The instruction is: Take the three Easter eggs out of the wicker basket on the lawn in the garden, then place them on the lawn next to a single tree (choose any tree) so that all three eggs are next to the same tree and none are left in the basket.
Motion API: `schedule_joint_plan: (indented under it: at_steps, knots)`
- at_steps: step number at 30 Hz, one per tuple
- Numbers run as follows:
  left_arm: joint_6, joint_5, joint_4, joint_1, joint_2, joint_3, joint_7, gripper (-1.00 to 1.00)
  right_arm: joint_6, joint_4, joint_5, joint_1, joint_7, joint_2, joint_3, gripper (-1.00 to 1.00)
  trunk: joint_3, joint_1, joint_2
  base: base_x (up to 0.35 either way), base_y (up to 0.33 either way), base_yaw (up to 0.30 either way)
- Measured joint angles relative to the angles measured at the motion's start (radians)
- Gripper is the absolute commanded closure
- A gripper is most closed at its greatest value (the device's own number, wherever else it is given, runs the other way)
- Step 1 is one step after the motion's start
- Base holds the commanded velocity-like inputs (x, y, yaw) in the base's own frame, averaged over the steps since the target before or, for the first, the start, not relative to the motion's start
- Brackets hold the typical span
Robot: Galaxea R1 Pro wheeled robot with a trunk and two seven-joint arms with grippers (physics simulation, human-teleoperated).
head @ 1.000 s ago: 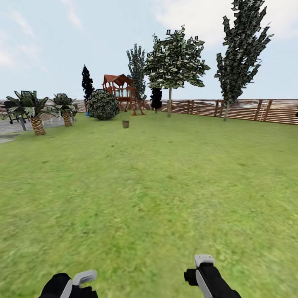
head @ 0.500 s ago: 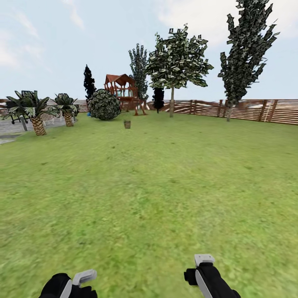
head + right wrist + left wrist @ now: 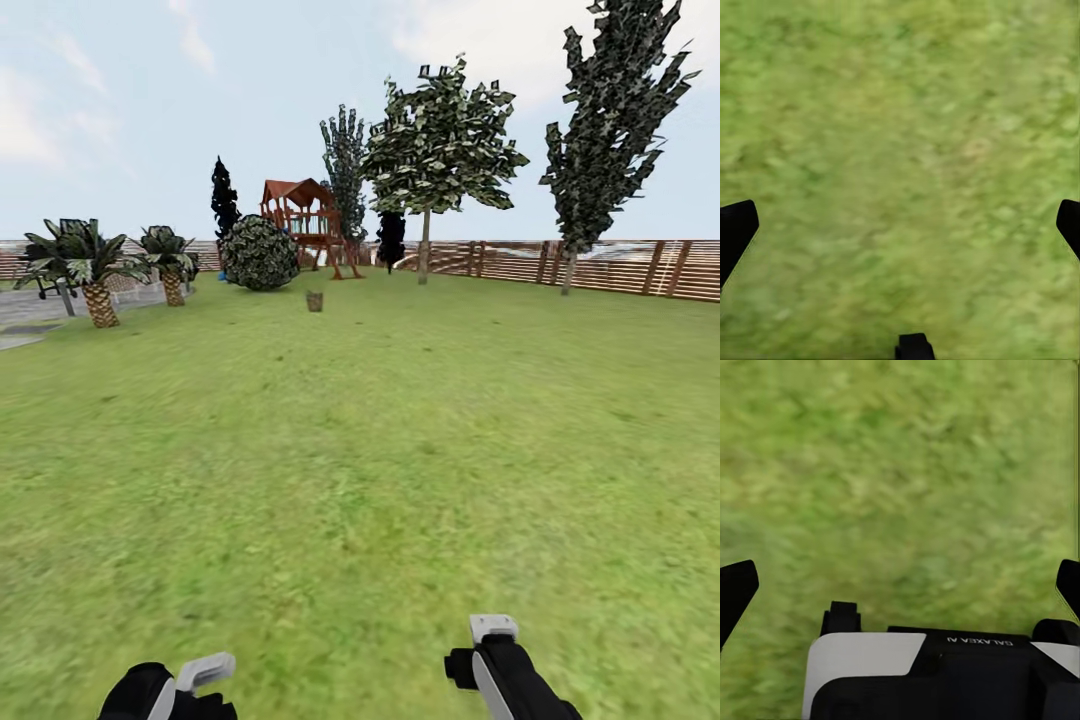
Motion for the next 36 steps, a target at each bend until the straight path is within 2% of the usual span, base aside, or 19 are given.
schedule_joint_plan:
  at_steps: [7,15,36]
  knots:
    - [0.0,0.0,-0.001,0.0,0.0,0.0,0.0,-1.0,0.0,0.0,0.001,0.0,0.0,0.001,0.002,-1.0,0.0,0.0,0.0,0.338,0.0,-0.001]
    - [0.0,-0.001,-0.004,0.0,0.003,0.0,0.0,-1.0,0.0,0.001,0.003,0.0,-0.001,0.005,0.002,-1.0,0.0,0.0,0.0,0.337,0.0,-0.153]
    - [0.001,0.0,-0.004,0.0,0.002,0.0,0.0,-1.0,-0.001,0.002,0.008,0.0,-0.01,0.006,0.004,-1.0,0.0,0.0,0.0,0.338,0.0,-0.003]
